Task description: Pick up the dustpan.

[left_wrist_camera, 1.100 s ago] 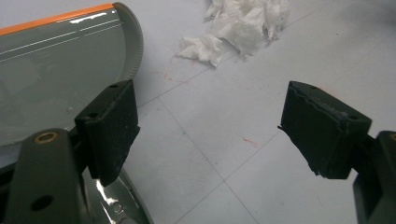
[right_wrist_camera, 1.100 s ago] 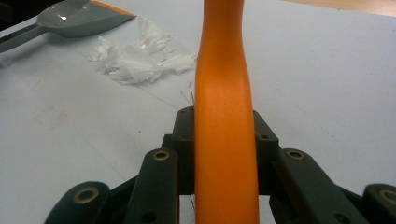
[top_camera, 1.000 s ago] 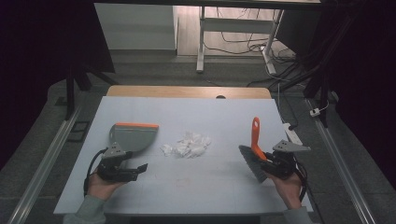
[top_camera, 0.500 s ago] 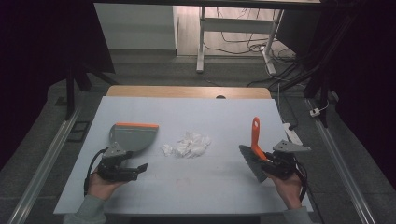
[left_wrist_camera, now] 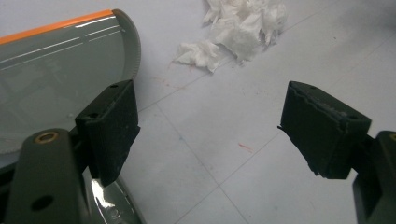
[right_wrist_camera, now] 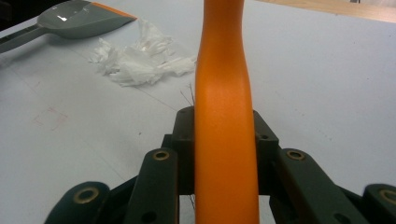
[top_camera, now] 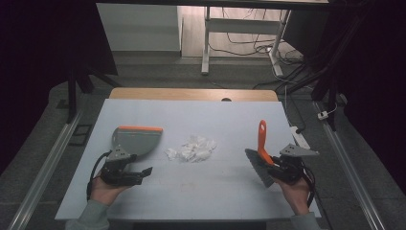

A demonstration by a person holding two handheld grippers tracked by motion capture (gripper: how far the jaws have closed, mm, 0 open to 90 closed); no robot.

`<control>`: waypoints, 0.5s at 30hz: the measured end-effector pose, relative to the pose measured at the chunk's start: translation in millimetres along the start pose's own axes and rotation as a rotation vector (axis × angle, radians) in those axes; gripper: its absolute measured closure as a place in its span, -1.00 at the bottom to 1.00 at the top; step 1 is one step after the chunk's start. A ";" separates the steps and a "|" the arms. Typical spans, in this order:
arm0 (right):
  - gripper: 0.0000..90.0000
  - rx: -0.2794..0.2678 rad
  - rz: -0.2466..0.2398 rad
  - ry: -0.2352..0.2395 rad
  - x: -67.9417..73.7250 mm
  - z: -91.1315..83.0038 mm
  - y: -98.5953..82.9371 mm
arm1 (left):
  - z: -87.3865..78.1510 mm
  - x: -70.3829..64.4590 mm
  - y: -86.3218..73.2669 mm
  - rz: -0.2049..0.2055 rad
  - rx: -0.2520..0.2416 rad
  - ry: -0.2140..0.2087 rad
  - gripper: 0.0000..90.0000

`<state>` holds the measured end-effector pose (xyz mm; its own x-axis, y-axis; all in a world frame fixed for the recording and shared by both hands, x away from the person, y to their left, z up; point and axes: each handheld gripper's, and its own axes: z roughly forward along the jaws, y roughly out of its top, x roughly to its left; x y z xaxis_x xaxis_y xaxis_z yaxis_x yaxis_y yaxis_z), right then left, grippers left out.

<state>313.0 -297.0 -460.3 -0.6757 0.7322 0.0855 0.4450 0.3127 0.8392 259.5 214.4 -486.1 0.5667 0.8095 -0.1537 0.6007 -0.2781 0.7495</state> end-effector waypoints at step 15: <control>0.56 -0.005 0.002 0.003 -2.0 -0.4 0.4 | -11.4 -11.6 33.3 0.022 0.021 0.039 -0.55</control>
<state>314.3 -298.5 -459.9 -0.6764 0.7312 0.0883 0.4431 0.3082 0.8418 266.6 201.6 -452.0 0.5572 0.8228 -0.1120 0.6007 -0.3063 0.7385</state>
